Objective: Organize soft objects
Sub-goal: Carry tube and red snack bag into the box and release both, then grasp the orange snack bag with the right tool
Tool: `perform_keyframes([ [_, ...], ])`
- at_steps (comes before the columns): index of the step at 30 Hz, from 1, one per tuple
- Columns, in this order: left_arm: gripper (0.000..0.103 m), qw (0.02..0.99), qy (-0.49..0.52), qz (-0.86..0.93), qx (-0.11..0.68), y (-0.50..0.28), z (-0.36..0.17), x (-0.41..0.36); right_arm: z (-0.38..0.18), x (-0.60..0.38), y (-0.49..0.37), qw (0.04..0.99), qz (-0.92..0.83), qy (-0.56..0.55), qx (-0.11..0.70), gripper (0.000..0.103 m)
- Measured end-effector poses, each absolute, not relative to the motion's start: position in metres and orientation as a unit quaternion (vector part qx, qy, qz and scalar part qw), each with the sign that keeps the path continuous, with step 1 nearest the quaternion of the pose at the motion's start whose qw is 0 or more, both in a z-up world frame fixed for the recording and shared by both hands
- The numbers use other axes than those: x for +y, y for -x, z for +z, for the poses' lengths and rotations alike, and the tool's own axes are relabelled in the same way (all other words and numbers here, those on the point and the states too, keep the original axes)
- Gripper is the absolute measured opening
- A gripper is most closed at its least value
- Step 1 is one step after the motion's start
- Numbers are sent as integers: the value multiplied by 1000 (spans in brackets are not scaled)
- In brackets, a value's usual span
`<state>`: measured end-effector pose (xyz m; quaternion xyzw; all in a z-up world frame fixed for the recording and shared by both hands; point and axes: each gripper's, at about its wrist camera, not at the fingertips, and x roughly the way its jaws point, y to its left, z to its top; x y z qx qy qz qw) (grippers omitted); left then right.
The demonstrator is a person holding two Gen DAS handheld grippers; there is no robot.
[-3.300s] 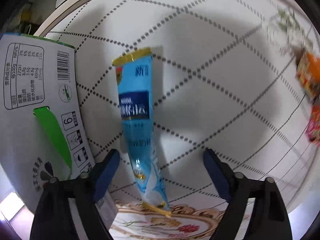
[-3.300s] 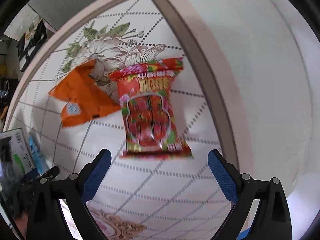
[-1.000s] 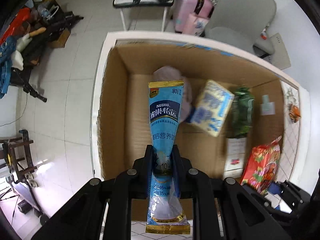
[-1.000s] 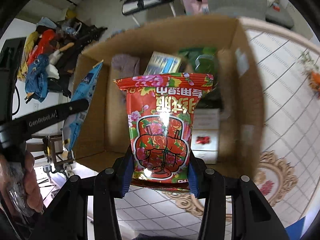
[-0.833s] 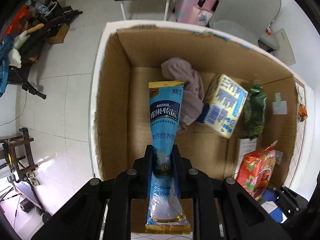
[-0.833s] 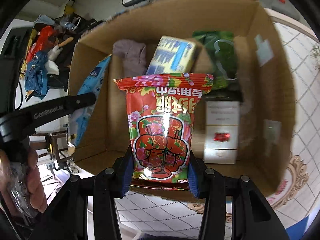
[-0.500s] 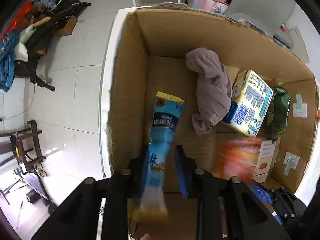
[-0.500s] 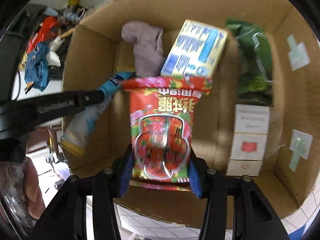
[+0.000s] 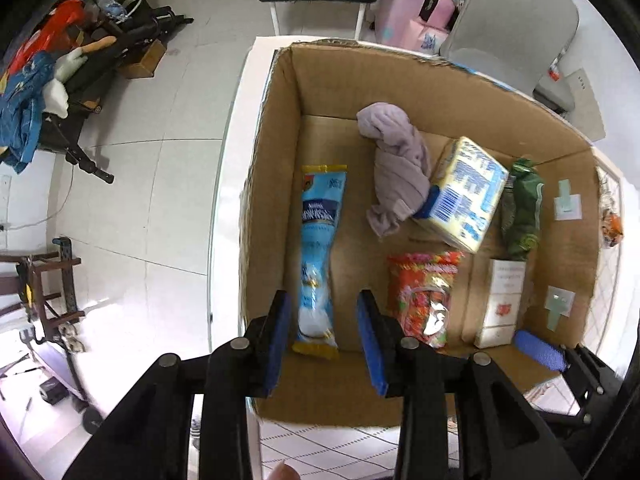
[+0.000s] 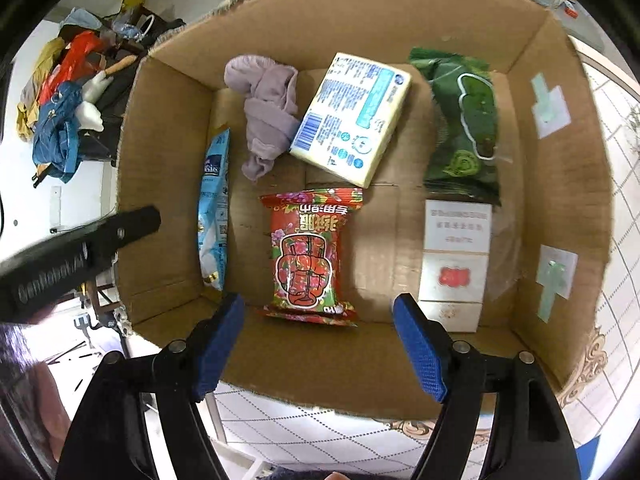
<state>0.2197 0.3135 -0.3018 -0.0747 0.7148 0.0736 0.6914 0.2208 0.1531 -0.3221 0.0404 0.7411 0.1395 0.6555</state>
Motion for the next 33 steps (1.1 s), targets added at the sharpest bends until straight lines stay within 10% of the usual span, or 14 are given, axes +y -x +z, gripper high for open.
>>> perform_keyframes([
  [6,33,718,84,63,688,-192,-267,301,-286,146,-210,687,131,4,715,79],
  [15,92,767,82,67,632,-160,-206,283,-220,101,-183,729,107,13,676,84],
  [33,101,808,67,78,580,-157,-147,194,-164,-18,-180,750,116,-37,650,98],
])
